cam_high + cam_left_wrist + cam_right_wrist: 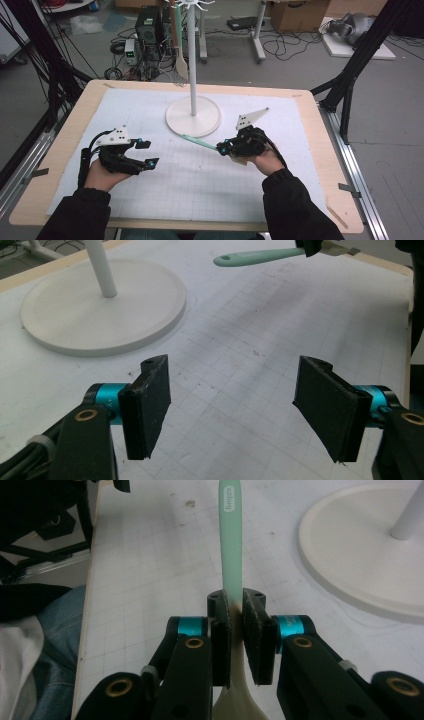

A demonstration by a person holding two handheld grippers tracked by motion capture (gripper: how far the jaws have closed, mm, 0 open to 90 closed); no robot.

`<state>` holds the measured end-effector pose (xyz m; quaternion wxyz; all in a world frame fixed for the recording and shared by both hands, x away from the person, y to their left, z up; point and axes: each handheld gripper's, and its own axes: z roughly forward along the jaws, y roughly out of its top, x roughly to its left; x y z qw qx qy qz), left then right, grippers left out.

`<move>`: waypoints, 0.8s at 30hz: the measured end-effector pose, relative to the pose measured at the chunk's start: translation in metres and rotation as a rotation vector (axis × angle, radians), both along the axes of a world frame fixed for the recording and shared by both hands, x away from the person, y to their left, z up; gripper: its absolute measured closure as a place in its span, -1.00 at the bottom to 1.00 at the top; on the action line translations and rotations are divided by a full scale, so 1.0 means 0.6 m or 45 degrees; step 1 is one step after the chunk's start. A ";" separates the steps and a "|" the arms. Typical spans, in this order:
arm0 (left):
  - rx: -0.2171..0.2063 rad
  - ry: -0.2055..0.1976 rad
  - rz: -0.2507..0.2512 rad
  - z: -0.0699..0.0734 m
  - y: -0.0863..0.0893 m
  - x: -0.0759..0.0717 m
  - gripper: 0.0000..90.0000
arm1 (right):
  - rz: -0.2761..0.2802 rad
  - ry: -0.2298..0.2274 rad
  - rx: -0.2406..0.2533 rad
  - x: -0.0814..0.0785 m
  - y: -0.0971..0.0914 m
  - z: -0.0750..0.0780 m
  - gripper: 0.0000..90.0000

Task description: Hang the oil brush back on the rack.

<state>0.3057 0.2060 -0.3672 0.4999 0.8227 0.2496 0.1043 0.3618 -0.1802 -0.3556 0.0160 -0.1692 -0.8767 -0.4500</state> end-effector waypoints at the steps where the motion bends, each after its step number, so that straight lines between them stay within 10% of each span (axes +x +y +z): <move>1: -0.003 0.001 -0.004 0.001 -0.001 0.002 -0.30 | 0.010 -0.010 0.006 0.002 0.003 0.002 0.83; 24: 0.041 0.025 -0.174 0.033 -0.050 0.032 -0.10 | 0.202 0.002 0.026 -0.001 0.046 0.017 0.83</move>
